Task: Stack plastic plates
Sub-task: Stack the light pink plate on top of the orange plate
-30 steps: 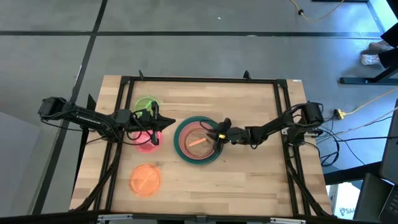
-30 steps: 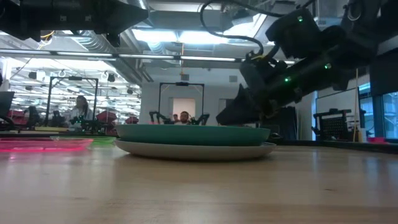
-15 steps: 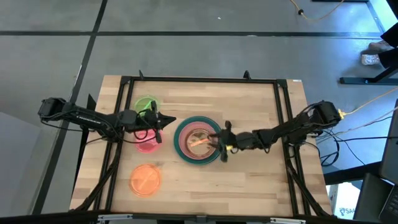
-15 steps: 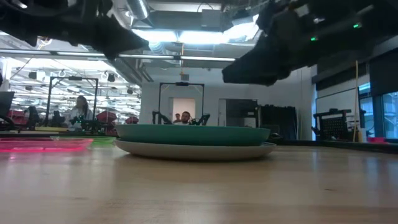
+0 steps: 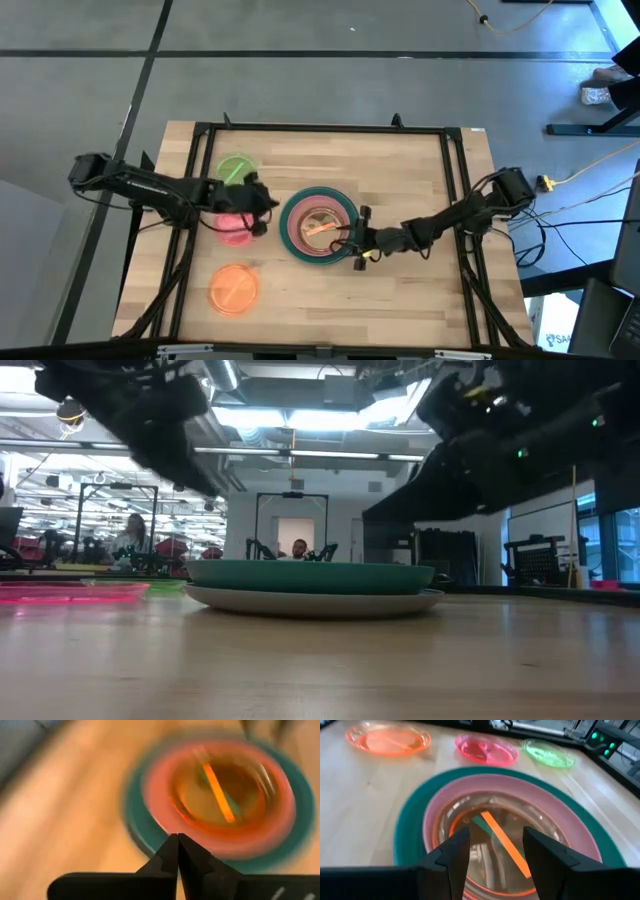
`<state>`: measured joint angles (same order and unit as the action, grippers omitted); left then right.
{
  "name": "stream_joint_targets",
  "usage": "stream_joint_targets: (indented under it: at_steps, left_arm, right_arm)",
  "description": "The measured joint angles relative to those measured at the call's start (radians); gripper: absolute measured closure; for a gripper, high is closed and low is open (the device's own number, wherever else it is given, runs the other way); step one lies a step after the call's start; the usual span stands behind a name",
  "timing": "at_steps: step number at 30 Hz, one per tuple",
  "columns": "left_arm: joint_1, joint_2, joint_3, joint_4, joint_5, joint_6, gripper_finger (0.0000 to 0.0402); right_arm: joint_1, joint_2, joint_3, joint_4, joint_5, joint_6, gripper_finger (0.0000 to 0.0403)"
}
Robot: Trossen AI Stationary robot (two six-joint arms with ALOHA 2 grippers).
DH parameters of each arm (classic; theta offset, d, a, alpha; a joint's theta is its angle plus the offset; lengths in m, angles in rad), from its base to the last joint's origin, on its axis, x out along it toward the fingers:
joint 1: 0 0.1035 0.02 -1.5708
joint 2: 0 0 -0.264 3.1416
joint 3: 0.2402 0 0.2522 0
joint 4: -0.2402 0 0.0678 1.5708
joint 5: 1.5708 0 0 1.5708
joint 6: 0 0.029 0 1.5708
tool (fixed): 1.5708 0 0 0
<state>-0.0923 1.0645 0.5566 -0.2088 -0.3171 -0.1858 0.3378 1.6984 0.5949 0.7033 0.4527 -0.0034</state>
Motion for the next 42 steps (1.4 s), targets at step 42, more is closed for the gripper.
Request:
stream_joint_targets:
  at_steps: [42]
  left_arm:
    - [-0.311,0.185,0.004,-0.299,-0.066,-0.522,0.0298]
  right_arm:
    - [0.002,0.023,0.000,0.002,0.011,0.023,0.0226]
